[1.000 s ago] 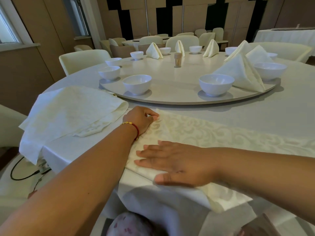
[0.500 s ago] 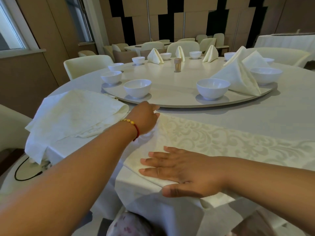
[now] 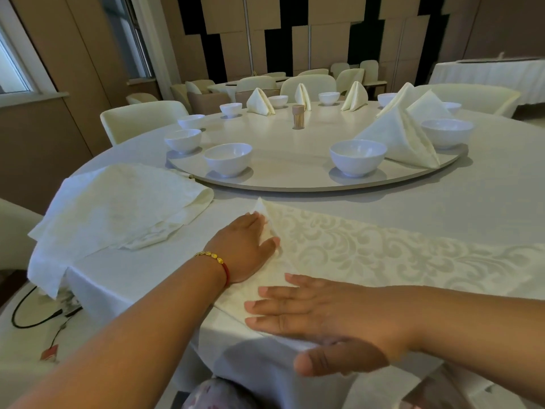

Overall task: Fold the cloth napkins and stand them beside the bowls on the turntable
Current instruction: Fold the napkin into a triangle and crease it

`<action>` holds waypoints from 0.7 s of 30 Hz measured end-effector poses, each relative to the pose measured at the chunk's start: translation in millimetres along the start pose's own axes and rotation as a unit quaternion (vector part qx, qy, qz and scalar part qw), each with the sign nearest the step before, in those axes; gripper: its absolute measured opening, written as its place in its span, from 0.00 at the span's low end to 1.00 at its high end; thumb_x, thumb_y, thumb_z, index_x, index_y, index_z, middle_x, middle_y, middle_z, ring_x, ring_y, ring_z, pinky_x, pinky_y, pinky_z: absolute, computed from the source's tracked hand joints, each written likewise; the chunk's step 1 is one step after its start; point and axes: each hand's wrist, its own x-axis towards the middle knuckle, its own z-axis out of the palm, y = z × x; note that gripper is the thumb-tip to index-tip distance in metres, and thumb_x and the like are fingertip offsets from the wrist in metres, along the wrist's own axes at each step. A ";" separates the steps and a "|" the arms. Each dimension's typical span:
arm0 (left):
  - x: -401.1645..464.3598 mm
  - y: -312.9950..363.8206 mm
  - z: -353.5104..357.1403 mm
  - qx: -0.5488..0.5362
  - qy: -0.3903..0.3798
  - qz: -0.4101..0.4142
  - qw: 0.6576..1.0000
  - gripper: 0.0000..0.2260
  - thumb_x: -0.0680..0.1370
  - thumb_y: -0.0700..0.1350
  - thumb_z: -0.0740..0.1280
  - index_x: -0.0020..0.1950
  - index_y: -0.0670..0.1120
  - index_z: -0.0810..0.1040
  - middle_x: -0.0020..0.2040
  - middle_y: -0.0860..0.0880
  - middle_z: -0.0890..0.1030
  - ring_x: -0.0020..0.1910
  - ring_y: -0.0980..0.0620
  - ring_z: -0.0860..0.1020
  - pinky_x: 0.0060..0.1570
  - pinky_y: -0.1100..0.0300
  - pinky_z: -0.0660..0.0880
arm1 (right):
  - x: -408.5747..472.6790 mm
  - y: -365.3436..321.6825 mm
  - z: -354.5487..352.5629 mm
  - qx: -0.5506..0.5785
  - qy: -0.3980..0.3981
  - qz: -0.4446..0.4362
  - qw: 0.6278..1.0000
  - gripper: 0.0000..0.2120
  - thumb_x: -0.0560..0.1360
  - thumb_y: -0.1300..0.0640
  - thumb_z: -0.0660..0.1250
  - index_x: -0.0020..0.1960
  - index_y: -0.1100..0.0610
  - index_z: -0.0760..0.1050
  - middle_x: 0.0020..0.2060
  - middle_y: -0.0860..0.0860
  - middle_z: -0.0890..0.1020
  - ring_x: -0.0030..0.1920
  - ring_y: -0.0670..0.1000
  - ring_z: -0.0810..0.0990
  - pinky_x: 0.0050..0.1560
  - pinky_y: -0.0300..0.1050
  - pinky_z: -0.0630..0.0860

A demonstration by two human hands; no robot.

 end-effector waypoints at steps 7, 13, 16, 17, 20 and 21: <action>-3.2 4.7 -1.2 0.027 -0.023 0.000 0.999 0.37 0.77 0.67 0.49 0.79 0.46 0.47 0.79 0.49 0.48 0.78 0.53 0.47 0.75 0.55 0.48 | -31.5 64.9 -46.3 0.118 0.265 0.247 0.924 0.13 0.78 0.46 0.64 0.53 0.53 0.80 0.47 0.48 0.80 0.47 0.47 0.78 0.49 0.39 0.72; -6.5 9.1 -5.4 0.027 -0.025 -0.009 0.999 0.38 0.77 0.68 0.50 0.79 0.47 0.48 0.79 0.50 0.48 0.78 0.54 0.47 0.74 0.57 0.47 | -43.0 126.1 -51.3 0.052 0.213 0.446 0.868 0.18 0.68 0.39 0.73 0.48 0.49 0.73 0.41 0.43 0.76 0.40 0.44 0.74 0.38 0.40 0.68; -7.4 11.4 -7.1 0.026 -0.028 -0.013 0.999 0.38 0.77 0.68 0.50 0.79 0.47 0.48 0.79 0.50 0.48 0.78 0.54 0.48 0.74 0.57 0.48 | -39.2 128.5 -49.5 0.075 0.208 0.469 0.855 0.23 0.65 0.38 0.74 0.50 0.50 0.71 0.44 0.44 0.76 0.43 0.45 0.75 0.41 0.42 0.71; -7.7 12.1 -7.7 0.026 -0.028 -0.014 0.999 0.37 0.77 0.68 0.51 0.79 0.47 0.49 0.79 0.50 0.49 0.77 0.54 0.48 0.74 0.57 0.48 | -39.6 129.3 -49.3 0.086 0.201 0.479 0.850 0.23 0.64 0.37 0.74 0.48 0.50 0.70 0.43 0.44 0.75 0.43 0.46 0.75 0.40 0.42 0.71; -8.0 13.5 -8.7 0.024 -0.029 -0.017 0.999 0.36 0.77 0.67 0.51 0.79 0.48 0.49 0.79 0.51 0.49 0.77 0.54 0.49 0.73 0.57 0.49 | -51.2 126.6 -54.7 0.092 0.162 0.484 0.855 0.23 0.66 0.39 0.74 0.38 0.50 0.63 0.37 0.43 0.70 0.37 0.45 0.71 0.36 0.41 0.66; -7.6 13.2 -8.3 0.024 -0.029 -0.017 0.999 0.36 0.77 0.67 0.51 0.79 0.48 0.49 0.79 0.51 0.49 0.77 0.54 0.49 0.74 0.57 0.49 | -57.0 124.2 -57.7 0.075 0.143 0.488 0.858 0.23 0.67 0.40 0.74 0.37 0.50 0.62 0.36 0.43 0.68 0.36 0.45 0.69 0.35 0.40 0.65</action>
